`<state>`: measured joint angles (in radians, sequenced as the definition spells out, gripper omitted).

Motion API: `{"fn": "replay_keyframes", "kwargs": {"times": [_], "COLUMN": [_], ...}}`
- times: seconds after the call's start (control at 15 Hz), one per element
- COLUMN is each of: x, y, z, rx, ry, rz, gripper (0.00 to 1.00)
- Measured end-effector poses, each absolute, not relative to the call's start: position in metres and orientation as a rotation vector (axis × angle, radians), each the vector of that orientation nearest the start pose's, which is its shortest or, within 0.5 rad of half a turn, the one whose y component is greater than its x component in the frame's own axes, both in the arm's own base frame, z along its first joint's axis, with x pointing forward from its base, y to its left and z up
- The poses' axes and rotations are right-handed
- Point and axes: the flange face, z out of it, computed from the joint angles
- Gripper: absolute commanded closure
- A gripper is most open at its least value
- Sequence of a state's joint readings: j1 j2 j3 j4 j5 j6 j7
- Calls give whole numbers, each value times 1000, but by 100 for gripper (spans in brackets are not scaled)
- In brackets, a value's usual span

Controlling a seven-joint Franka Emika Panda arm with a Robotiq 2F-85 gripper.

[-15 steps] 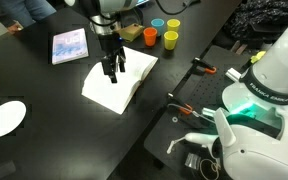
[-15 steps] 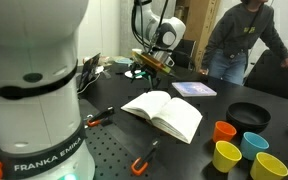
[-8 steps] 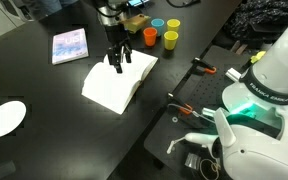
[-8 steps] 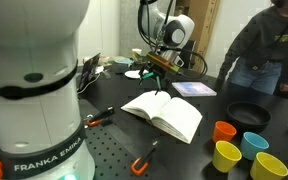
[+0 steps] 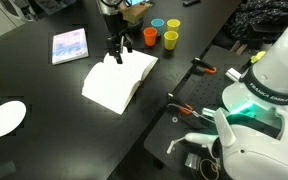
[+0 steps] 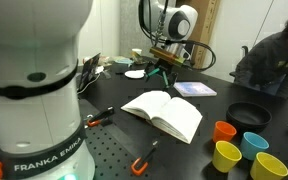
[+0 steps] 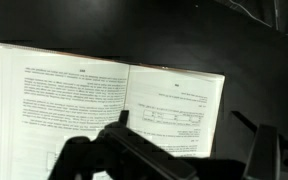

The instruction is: Open the book and flip the pages

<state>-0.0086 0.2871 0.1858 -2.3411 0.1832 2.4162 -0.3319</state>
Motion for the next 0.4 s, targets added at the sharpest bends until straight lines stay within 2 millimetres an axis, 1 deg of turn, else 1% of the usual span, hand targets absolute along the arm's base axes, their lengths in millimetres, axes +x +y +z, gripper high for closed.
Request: {"fn": "replay_keyframes", "kwargs": {"times": [0.4], "x": [483], "y": [88], "z": [199], "rx": [-2923], "ry": [-505], "rz": [299], "gripper": [0]}}
